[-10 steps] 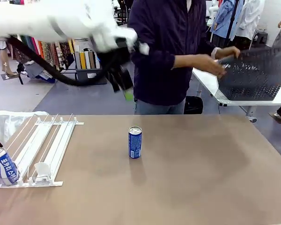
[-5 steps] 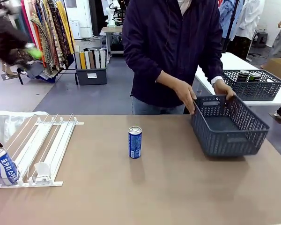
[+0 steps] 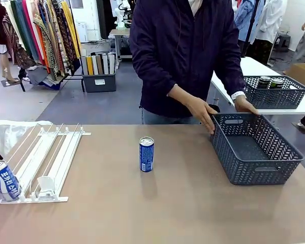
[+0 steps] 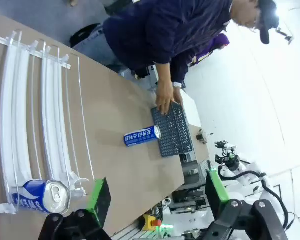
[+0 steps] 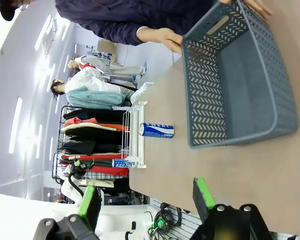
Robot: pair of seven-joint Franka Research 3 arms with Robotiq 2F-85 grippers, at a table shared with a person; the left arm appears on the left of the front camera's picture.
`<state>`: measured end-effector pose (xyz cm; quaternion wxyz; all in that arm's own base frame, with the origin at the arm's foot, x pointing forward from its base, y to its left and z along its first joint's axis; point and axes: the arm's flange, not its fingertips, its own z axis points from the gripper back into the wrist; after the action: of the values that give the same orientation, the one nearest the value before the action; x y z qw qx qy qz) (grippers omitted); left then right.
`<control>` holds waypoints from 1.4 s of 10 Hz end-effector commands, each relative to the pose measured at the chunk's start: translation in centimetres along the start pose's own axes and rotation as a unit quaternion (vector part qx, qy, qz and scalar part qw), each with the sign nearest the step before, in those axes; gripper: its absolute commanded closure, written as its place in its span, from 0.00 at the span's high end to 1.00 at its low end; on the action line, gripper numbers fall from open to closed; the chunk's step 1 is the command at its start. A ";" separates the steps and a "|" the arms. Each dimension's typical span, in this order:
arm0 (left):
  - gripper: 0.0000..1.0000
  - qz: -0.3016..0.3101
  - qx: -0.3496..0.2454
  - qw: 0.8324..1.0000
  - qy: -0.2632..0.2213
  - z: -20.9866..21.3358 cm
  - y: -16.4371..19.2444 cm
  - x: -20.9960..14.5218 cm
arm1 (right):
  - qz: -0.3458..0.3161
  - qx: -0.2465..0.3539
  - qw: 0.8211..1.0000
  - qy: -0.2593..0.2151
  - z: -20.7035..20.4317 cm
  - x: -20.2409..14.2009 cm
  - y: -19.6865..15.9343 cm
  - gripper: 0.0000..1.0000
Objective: Retrieve and store the cans from the dispenser.
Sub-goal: Pick up one can from the Automatic Can Dispenser and place it in the middle of the table.
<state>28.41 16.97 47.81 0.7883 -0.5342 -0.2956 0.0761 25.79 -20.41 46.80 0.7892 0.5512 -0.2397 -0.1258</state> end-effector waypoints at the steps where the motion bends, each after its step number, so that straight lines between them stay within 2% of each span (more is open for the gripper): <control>1: 1.00 -0.001 0.003 1.000 0.005 -0.3 -0.2 0.8 | 0.009 0.007 1.000 -0.002 0.1 0.1 0.1 1.00; 13: 1.00 0.000 0.009 1.000 0.008 -0.4 -0.1 0.5 | 0.009 0.007 1.000 -0.002 0.1 0.1 0.1 1.00; 14: 1.00 -0.014 0.107 0.991 0.074 -2.0 -1.3 1.0 | 0.009 0.007 1.000 -0.002 0.1 0.1 0.1 1.00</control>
<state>29.42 16.39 47.92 0.8176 -0.5027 -0.2726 0.0671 25.79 -20.40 46.81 0.7893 0.5512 -0.2398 -0.1256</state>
